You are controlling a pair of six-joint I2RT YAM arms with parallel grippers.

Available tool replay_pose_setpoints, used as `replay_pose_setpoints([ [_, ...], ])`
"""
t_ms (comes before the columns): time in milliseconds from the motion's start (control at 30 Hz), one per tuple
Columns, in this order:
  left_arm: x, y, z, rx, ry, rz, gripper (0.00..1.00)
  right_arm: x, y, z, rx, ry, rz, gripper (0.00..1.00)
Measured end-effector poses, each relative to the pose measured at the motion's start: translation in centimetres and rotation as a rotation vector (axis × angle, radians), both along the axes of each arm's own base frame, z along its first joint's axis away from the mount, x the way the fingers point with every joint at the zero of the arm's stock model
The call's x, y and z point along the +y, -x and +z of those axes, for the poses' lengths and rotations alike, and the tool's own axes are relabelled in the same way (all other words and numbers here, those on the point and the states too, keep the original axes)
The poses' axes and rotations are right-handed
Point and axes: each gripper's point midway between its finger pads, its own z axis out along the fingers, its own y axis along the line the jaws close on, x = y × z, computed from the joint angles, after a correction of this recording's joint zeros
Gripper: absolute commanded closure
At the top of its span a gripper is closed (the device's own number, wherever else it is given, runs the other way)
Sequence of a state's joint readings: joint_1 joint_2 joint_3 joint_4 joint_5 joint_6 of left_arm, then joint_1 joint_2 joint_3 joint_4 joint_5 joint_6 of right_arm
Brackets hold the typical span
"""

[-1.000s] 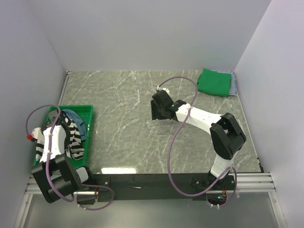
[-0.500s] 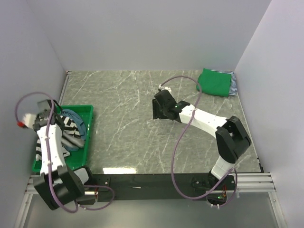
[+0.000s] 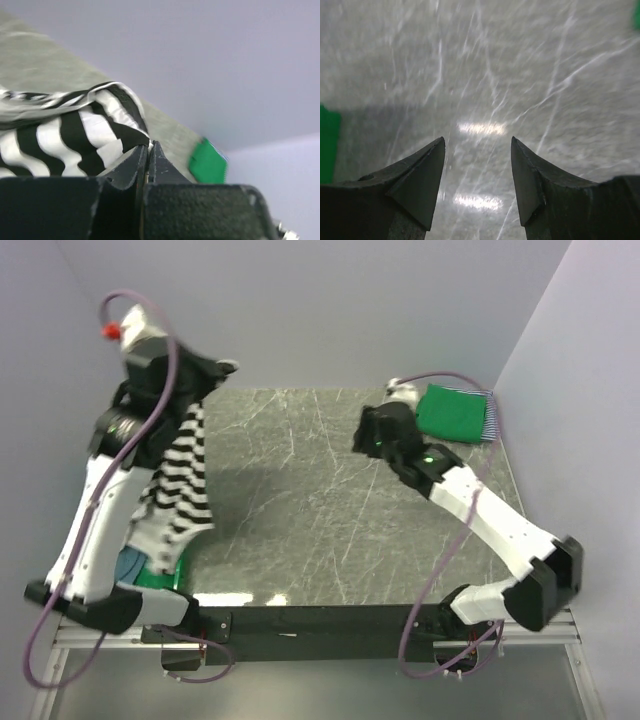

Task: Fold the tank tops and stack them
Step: Move the tank top to the center of the board

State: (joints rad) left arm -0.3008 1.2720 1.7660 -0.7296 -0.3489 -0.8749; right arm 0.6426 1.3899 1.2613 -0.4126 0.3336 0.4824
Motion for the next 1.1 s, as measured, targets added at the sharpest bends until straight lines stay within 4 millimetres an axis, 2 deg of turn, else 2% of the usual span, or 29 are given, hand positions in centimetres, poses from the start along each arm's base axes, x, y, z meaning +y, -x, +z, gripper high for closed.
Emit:
replay_pose_setpoints([
  [67,-4.5,-0.8,2.0,-0.035,-0.023,-0.098,1.00,-2.4,-0.2,2.8,-0.061,-0.038,-0.061,0.38],
  [133,-8.6,-1.3,2.8,-0.045,-0.046,-0.182,0.99,-4.8,-0.2,5.0,-0.113,-0.069,-0.118,0.38],
  [233,-12.3,-1.3,1.9,-0.033,-0.067,-0.272,0.99,-7.4,0.4,7.5,-0.175,-0.104,-0.178,0.37],
  [300,-13.8,-1.3,-0.3,0.004,-0.083,-0.312,0.99,-8.1,1.0,8.1,-0.195,-0.119,-0.189,0.37],
  [367,-15.3,-1.1,-3.3,0.049,-0.096,-0.358,1.00,-8.4,1.5,7.9,-0.195,-0.123,-0.193,0.38],
  [467,-17.4,0.0,-10.2,0.148,-0.111,-0.451,1.00,-8.6,1.9,5.6,-0.159,-0.109,-0.196,0.38],
  [533,-19.2,2.1,-16.5,0.246,-0.122,-0.538,0.99,-8.7,2.1,3.3,-0.116,-0.087,-0.198,0.38],
  [600,-21.3,5.3,-22.8,0.354,-0.143,-0.644,0.99,-8.8,2.5,0.5,-0.059,-0.057,-0.201,0.38],
  [633,-22.4,7.8,-25.9,0.415,-0.161,-0.708,1.00,-8.8,2.5,-0.6,-0.036,-0.044,-0.203,0.38],
  [700,-24.4,12.4,-29.9,0.483,-0.191,-0.825,0.99,-8.9,2.5,-2.6,0.009,-0.016,-0.206,0.38],
  [800,-27.0,19.4,-33.6,0.529,-0.208,-0.995,0.99,-8.5,2.2,-4.9,0.065,0.008,-0.192,0.38],
  [900,-27.4,26.0,-36.8,0.599,-0.209,-1.131,0.99,-8.0,1.8,-6.9,0.115,0.026,-0.165,0.38],
  [1000,-26.1,29.2,-38.6,0.668,-0.192,-1.155,0.98,-6.9,1.5,-9.0,0.175,0.040,-0.113,0.38],
  [1100,-24.2,30.1,-38.9,0.710,-0.139,-1.085,1.00,-5.7,1.8,-10.8,0.232,0.041,-0.054,0.38],
])
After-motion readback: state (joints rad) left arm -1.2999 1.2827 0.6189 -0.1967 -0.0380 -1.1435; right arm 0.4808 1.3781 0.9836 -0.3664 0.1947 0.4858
